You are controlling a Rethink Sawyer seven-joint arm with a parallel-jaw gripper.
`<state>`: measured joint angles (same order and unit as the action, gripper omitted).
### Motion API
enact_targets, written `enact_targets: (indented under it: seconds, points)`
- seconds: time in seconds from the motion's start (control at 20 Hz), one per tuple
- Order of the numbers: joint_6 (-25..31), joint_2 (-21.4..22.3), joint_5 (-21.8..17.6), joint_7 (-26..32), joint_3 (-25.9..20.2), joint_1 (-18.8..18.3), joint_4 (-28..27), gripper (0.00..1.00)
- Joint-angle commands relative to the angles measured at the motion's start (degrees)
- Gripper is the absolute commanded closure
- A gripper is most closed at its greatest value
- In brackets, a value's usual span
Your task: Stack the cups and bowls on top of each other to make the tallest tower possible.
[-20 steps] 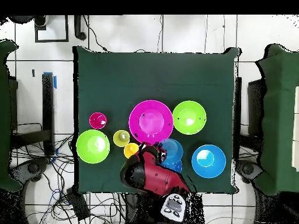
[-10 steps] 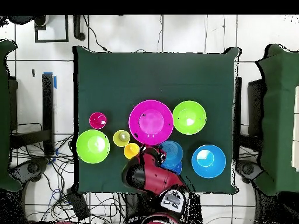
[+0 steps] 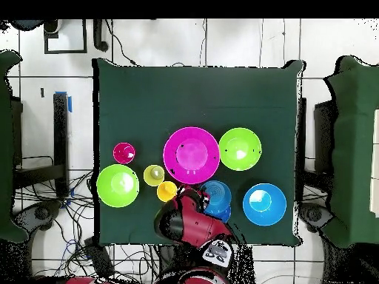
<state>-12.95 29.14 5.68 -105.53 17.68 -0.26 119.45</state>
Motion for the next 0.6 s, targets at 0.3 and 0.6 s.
enact_targets:
  seconds: [0.3, 0.6]
  points:
    - [0.4, 2.1, 0.1, -10.9, -2.3, 1.8, 3.4, 1.00]
    - [-0.4, 1.9, 0.1, -11.7, -2.6, 1.1, 3.8, 1.00]
